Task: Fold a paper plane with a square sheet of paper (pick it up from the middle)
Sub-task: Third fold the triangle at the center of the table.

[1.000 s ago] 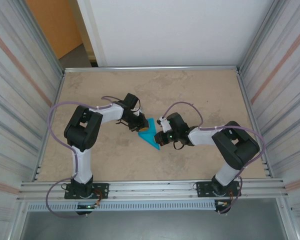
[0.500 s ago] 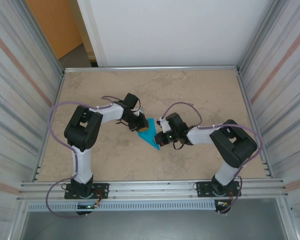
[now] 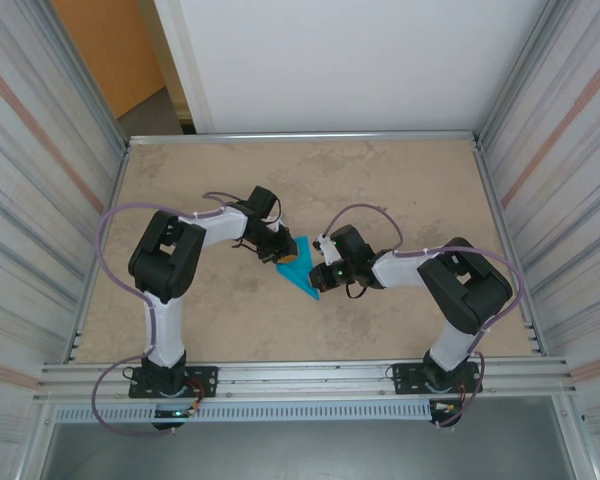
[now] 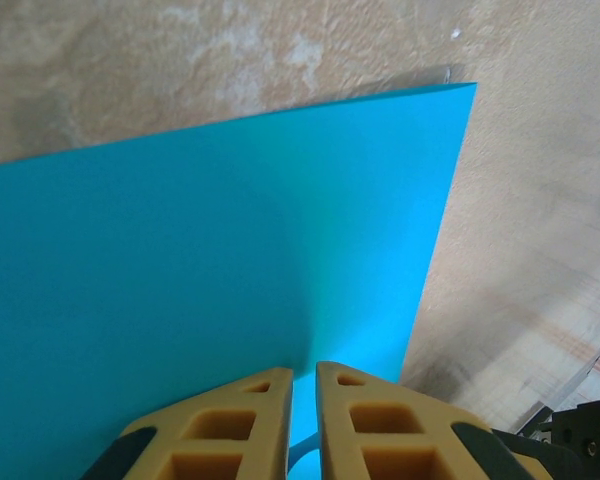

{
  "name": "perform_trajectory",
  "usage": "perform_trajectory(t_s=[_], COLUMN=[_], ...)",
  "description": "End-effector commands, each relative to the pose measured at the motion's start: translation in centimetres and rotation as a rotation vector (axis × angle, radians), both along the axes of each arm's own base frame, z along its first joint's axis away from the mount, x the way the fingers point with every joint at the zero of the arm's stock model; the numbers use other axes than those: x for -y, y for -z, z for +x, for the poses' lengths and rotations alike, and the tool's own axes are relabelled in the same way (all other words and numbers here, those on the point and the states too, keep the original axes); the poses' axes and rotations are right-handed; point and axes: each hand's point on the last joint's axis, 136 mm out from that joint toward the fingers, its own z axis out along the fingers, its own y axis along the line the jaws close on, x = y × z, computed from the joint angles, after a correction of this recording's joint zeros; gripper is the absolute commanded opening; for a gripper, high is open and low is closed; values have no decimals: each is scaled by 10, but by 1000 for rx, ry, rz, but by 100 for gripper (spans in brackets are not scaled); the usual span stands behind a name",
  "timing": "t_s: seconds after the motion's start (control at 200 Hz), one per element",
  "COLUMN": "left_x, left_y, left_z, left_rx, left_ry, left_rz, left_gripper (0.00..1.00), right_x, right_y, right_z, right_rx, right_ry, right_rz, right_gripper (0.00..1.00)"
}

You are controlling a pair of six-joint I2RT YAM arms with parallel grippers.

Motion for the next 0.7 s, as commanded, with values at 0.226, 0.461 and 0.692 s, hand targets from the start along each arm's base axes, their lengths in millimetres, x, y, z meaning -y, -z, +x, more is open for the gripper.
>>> perform_trajectory(t_s=[0.226,0.461,0.692], left_x=[-7,-6,2], left_y=[27,23,-20], left_z=[-18,-17,2], left_rx=[-74,-66,47], left_ry=[23,23,12], left_rz=[75,70,18], left_gripper=[16,16,17], right_x=[-1,2,7], right_y=[1,8,16], right_z=[7,3,-1], right_rx=[-12,-35,-60], right_ry=[17,16,17], right_rz=[-16,-33,-61], right_gripper=[3,3,3])
